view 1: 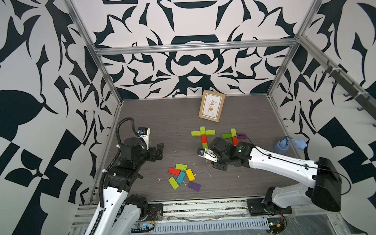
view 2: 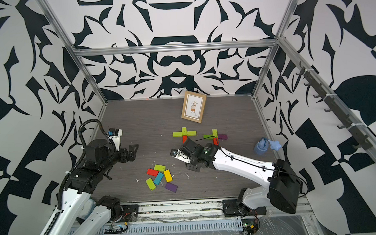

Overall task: Assemble the letter t with building blocks
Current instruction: Assemble the building block at the center of the board.

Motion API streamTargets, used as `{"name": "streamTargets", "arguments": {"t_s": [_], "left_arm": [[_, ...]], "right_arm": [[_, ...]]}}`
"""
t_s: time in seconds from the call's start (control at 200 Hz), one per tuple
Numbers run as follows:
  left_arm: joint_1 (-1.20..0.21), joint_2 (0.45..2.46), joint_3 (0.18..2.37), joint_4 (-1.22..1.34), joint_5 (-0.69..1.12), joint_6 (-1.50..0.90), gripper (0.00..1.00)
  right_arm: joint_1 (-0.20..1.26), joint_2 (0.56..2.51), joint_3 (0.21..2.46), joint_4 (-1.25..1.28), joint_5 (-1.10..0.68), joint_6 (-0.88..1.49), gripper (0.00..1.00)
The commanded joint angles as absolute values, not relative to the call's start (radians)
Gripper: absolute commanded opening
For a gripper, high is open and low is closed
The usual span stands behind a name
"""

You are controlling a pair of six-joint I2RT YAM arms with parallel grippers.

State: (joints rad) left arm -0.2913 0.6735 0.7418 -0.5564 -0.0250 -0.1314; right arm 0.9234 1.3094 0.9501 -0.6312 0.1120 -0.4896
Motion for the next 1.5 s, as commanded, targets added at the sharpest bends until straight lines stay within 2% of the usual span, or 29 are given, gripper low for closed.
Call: {"name": "streamTargets", "arguments": {"t_s": [0.0, 0.12, 0.22, 0.39, 0.58, 0.93, 1.495], "left_arm": [[-0.291, 0.666, 0.73, -0.537, -0.008, -0.129, 1.0], [-0.291, 0.668, 0.731, -0.537, -0.003, -0.127, 1.0], [-0.291, 0.664, 0.73, -0.537, -0.005, -0.127, 1.0], [-0.291, 0.657, 0.728, -0.536, -0.006, -0.127, 1.0], [-0.291, 0.657, 0.726, -0.535, -0.002, -0.126, 1.0], [-0.291, 0.655, 0.726, -0.537, -0.009, -0.126, 1.0], [-0.291, 0.655, 0.726, -0.54, -0.016, -0.126, 1.0]], "right_arm": [[0.825, 1.253, 0.902, -0.584, 0.025, -0.832, 0.0], [0.7, 1.255, 0.93, -0.616, -0.093, -0.948, 0.0], [0.639, 1.324, 0.993, -0.672, -0.118, -0.999, 0.0], [0.599, 1.489, 1.1, -0.755, -0.109, -1.065, 0.02], [0.56, 1.619, 1.171, -0.721, -0.139, -1.101, 0.03], [0.55, 1.806, 1.278, -0.718, -0.133, -1.132, 0.04], [0.553, 1.924, 1.348, -0.751, -0.153, -1.076, 0.08]]}}
